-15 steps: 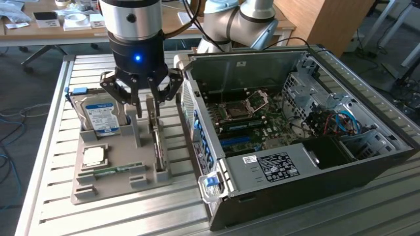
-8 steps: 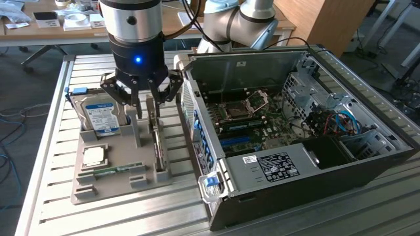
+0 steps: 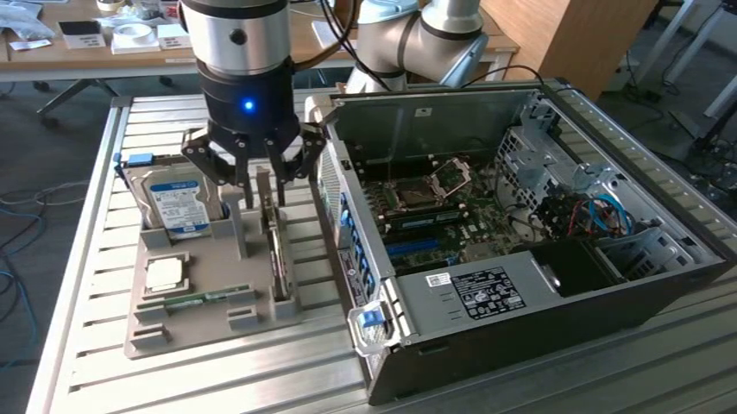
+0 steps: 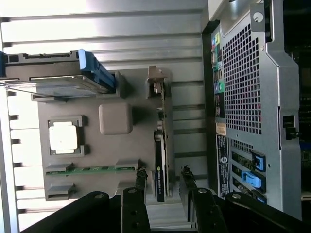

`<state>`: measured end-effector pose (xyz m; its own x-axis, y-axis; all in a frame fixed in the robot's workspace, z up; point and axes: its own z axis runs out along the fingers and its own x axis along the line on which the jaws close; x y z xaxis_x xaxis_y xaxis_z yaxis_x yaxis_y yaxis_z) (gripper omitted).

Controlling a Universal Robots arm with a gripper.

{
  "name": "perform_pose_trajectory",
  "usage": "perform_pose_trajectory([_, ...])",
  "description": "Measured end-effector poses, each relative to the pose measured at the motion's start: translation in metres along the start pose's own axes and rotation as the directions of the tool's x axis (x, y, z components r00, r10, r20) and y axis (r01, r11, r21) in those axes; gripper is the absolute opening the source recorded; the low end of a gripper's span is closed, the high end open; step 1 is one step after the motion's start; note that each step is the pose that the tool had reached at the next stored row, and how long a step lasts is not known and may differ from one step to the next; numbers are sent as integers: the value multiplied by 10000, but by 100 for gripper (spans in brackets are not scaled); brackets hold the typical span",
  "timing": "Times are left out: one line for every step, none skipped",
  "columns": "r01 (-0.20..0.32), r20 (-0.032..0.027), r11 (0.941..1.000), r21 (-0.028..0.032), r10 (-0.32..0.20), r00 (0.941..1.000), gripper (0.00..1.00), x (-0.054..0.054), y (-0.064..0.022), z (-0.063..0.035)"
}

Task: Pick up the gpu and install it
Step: 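Pick up the gpu and move the gpu toward the slot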

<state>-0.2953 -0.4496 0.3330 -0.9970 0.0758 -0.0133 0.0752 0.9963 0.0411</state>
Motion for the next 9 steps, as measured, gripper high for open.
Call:
perform_pose_trajectory([-1,-1,10000,1,1,10000,41,-1,0,7])
perform_pose_trajectory([-1,-1,10000,2,1,10000,41,-1,0,19])
perform_pose_trajectory([-1,-1,10000,1,1,10000,41,-1,-1,35])
perform_pose_trajectory([1,-1,10000,1,-1,10000,41,-2,-2,53])
perform_pose_trajectory([1,-1,10000,1,-1,10000,41,-2,-3,71])
perform_pose_trajectory([1,-2,10000,1,-1,10000,41,-1,-4,89])
perform_pose_trajectory([1,-2,10000,2,-1,10000,41,-1,-5,107])
perform_pose_trajectory([1,-1,10000,1,-1,10000,41,-1,-5,126])
perform_pose_trajectory([1,-2,10000,2,-1,10000,41,-1,-6,142])
